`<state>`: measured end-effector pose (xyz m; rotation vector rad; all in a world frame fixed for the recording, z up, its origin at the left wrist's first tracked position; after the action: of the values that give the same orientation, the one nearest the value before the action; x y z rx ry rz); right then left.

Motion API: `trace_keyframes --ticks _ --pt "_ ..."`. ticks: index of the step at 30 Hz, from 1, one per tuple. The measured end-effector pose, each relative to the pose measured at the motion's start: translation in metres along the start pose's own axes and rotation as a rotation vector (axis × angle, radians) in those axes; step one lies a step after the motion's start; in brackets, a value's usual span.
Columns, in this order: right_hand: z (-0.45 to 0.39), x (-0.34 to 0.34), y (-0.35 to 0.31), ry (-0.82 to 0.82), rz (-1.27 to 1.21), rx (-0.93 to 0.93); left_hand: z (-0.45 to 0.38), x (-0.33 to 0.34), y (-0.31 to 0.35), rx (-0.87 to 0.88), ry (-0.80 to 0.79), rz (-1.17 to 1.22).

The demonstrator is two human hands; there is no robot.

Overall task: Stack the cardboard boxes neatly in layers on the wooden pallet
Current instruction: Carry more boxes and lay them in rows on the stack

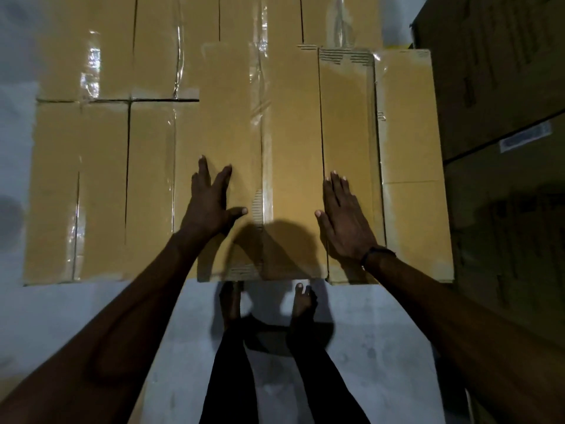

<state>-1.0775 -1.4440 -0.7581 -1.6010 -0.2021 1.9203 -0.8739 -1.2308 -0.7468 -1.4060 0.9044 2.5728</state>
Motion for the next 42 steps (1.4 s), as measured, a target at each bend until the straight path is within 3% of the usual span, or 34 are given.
trace_keyframes --ticks 7,12,29,42 --pt "0.065 0.014 0.000 -0.100 0.017 -0.030 0.081 0.034 -0.012 -0.051 -0.050 0.015" --pt "0.097 0.025 0.001 -0.201 0.065 -0.150 0.119 0.047 -0.023 -0.048 -0.085 0.011" --pt "0.097 0.029 -0.004 -0.173 0.300 -0.281 0.122 0.052 -0.033 0.068 0.022 -0.106" --pt "0.109 0.044 -0.010 -0.192 0.330 -0.225 0.139 0.052 -0.036 0.042 0.013 -0.140"
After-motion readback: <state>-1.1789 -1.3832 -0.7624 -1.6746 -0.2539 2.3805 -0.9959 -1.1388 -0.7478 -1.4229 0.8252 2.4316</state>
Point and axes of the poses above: each hand's wrist, its own z-axis away from the middle knuckle, its own x-axis out of the palm, y = z × x, the point moved 8 cm from there along -z, towards the middle knuckle, and after that the axes turned 6 degrees about -x, right-handed, at the moved point
